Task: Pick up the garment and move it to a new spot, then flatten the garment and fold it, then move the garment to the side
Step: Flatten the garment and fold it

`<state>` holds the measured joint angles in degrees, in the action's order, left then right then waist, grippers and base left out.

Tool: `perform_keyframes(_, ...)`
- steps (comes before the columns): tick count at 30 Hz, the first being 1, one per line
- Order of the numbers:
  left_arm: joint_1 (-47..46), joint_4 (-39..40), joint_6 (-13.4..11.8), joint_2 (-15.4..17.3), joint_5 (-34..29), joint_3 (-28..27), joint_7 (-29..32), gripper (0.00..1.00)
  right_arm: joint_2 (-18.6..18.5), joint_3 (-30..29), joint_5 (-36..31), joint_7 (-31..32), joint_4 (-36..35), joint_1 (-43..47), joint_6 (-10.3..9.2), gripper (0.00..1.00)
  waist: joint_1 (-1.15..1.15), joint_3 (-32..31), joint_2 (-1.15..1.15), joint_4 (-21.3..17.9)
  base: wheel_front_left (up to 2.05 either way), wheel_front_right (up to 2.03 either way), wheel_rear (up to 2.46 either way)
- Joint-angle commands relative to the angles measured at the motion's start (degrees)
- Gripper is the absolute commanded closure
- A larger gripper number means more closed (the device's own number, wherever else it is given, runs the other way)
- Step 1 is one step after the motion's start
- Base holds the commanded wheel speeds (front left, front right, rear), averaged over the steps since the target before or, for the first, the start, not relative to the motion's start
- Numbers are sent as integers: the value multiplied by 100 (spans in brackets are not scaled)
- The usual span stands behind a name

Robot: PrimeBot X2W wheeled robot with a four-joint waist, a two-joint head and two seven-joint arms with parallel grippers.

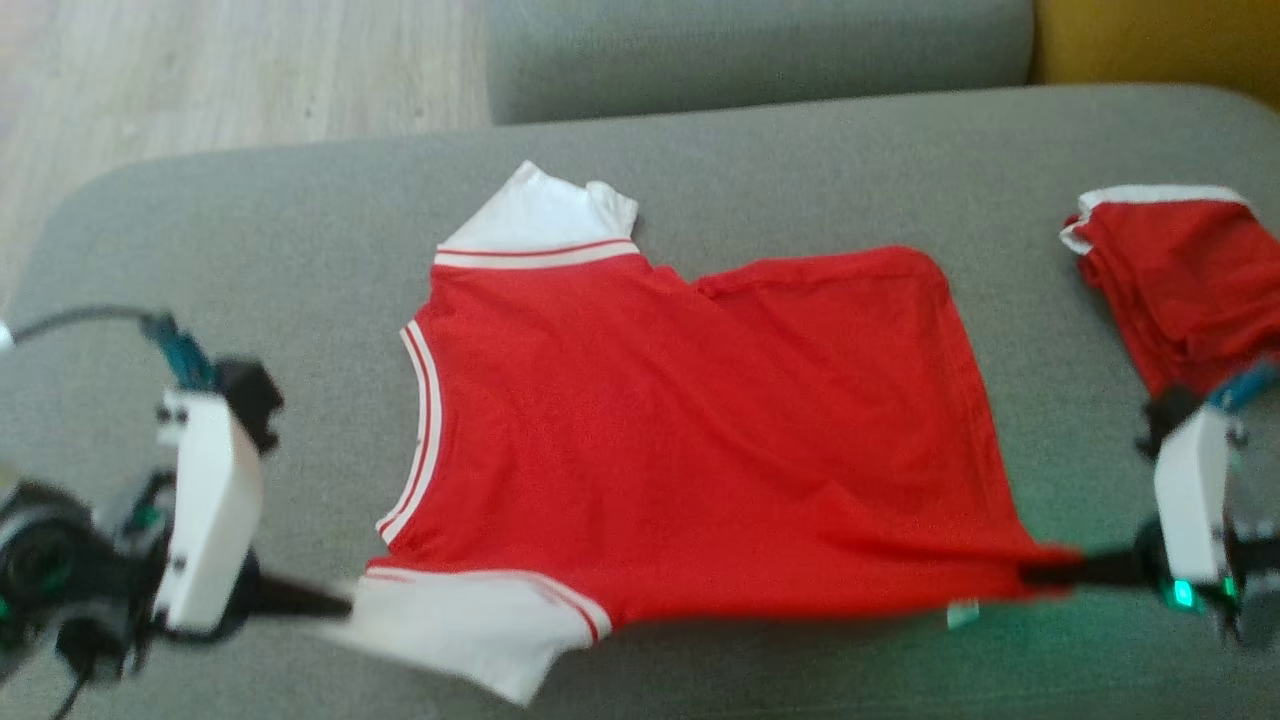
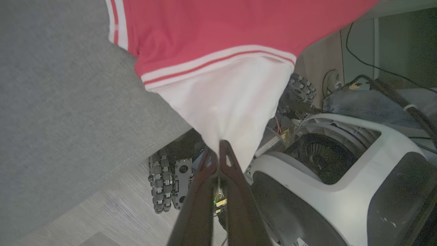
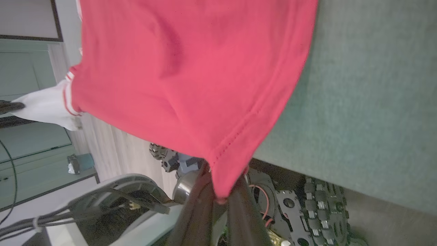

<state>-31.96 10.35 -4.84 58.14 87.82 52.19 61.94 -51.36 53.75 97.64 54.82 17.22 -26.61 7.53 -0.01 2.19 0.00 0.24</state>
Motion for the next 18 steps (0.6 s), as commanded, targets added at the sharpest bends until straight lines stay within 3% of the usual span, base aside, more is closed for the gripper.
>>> perform_keyframes(1, -565, -55, -38, 121, -24, -484, 2, 100, -126, -101, 119, 9, 8, -377, -4, 100, 1, 150, 0, -29, 0, 0, 0)
perform_keyframes(8, -1263, -915, -120, -516, -194, -528, 133, 100, 320, 67, 335, 7, 772, -1191, -4, 100, 1, 512, 0, -90, 0, 0, 0)
perform_keyframes(18, -1956, -2390, 16, -1394, -550, -561, -226, 100, 1106, 411, 517, -139, 1903, -2024, -4, 100, 1, 795, 0, -176, 0, 0, 0)
